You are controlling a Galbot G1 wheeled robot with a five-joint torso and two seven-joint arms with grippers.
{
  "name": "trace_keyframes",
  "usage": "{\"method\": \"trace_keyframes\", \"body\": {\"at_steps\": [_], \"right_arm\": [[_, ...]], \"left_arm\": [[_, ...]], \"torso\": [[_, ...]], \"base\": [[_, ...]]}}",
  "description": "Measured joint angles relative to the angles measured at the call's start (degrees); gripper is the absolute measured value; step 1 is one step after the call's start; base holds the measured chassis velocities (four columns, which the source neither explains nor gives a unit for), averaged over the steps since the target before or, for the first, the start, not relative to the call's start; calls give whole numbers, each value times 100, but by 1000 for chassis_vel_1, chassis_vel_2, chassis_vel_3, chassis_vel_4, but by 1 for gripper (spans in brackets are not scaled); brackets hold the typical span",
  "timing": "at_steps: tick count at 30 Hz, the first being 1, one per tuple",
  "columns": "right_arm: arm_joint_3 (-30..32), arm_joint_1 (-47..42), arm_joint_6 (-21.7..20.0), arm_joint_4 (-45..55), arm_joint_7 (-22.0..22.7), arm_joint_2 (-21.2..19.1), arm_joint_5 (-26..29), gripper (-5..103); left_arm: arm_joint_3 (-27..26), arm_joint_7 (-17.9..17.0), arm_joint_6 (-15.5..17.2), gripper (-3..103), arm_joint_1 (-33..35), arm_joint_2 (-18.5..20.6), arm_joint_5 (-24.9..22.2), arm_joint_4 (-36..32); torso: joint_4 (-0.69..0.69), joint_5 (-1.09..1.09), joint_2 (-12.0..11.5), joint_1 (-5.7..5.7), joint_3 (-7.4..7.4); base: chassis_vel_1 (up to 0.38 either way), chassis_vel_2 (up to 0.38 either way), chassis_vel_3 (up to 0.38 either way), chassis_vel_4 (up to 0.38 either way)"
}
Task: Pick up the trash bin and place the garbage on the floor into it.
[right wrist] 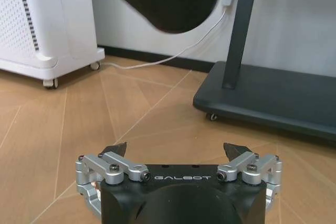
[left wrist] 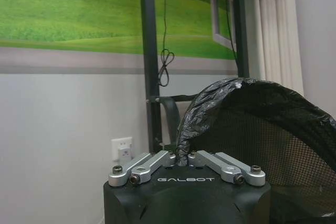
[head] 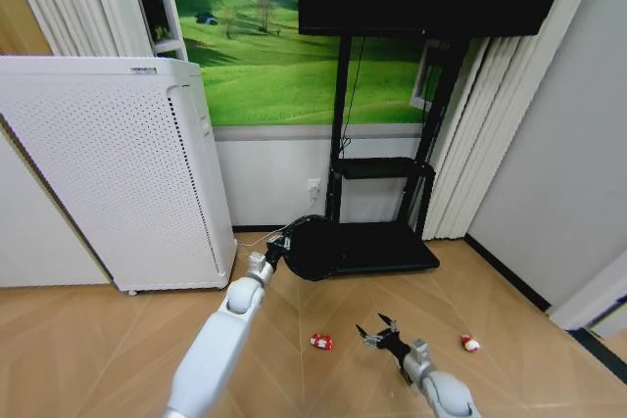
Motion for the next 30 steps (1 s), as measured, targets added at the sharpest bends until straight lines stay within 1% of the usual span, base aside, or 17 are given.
{"method": "trace_keyframes", "body": {"at_steps": [1, 2, 5, 10, 12, 14, 19, 22, 30], "right_arm": [[-64, 0, -51, 0, 56, -9, -29, 100], [-200, 7, -67, -40, 202, -16, -41, 100], [-375, 88, -53, -227, 327, -4, -132, 100], [-519, 255, 2, -545, 345, 49, -384, 100], [-584, 288, -77, -675, 282, 77, -572, 100], [-604, 288, -125, -699, 253, 81, -606, 100], [-620, 283, -145, -788, 158, 70, -579, 100], [-635, 287, -72, -857, 126, 28, -520, 100], [-685, 309, 52, -956, 122, -10, -441, 100]], "left_arm": [[55, -2, 0, 3, -38, -40, 3, 38], [123, -9, 0, 3, -83, -92, 9, 88], [247, -49, 6, 3, -155, -166, 11, 153], [414, -97, 71, 3, -238, -189, -12, 170], [471, -136, 104, 3, -275, -193, -32, 180], [482, -142, 114, 3, -285, -196, -36, 187], [499, -168, 125, 3, -290, -236, -26, 216], [531, -204, 136, 3, -273, -269, -11, 218], [598, -276, 170, 3, -266, -256, -17, 209]], "torso": [[0, 0, 0, 0, 0], [0, -2, 0, 0, 0], [-1, 1, 0, 0, 0], [0, 0, 0, 0, 0], [0, -1, 0, 0, 0], [0, -1, 0, 0, 0], [0, -1, 0, 0, 0], [-1, -2, 0, 0, -1], [-1, -2, 1, -1, -1]], "base": [[0, 0, 0, 0], [0, 0, 0, 0], [0, 0, 0, 0], [0, 0, 0, 0], [0, 0, 0, 0], [0, 0, 0, 0], [0, 0, 0, 0], [0, 0, 0, 0], [-109, 108, 98, -125]]}}
